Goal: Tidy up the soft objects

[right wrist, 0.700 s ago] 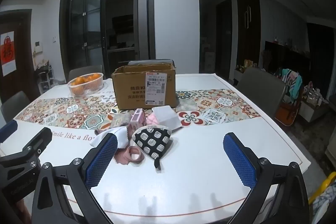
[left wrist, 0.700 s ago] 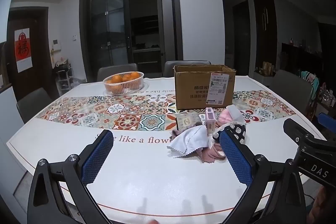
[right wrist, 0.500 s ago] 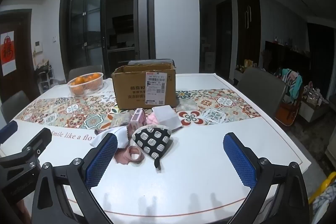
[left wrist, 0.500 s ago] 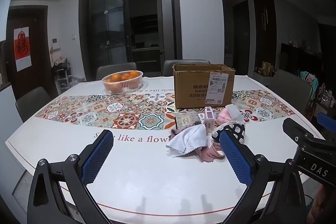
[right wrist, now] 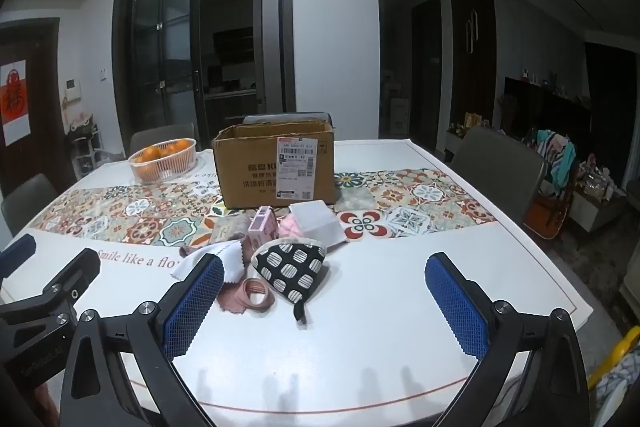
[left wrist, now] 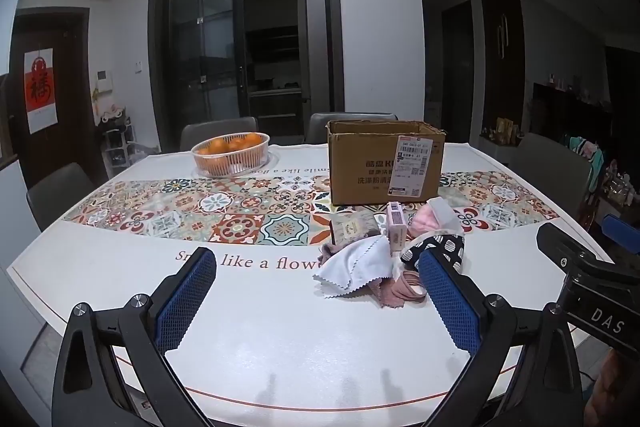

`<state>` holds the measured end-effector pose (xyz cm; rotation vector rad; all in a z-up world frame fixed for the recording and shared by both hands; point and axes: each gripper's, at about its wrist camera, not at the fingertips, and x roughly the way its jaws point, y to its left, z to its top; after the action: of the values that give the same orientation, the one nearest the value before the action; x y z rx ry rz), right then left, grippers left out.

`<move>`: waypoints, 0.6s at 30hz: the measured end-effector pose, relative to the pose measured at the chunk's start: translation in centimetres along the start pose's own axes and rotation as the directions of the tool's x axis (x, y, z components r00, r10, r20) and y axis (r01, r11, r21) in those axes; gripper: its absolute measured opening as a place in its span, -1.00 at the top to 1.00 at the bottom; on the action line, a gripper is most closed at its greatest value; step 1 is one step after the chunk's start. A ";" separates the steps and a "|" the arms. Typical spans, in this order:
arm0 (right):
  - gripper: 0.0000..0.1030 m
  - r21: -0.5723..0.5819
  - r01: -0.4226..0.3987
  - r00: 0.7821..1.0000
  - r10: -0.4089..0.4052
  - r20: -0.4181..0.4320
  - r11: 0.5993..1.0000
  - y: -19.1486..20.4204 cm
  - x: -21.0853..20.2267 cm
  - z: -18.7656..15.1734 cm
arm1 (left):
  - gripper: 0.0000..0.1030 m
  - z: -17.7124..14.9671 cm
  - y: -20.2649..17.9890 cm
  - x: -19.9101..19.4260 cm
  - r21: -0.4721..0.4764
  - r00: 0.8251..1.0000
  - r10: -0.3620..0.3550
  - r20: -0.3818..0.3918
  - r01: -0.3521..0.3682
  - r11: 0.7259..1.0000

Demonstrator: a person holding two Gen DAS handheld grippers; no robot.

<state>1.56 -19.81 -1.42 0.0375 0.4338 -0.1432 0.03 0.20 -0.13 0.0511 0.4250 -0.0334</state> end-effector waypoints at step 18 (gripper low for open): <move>-0.99 0.000 -0.001 1.000 0.001 -0.001 1.000 -0.1 0.1 -0.1 | -1.00 0.0 -0.2 0.1 0.000 1.000 -0.004 -0.004 0.004 1.000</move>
<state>1.60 -19.87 -1.60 0.0377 0.4348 -0.1422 0.14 0.04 -0.17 0.0507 0.4291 -0.0369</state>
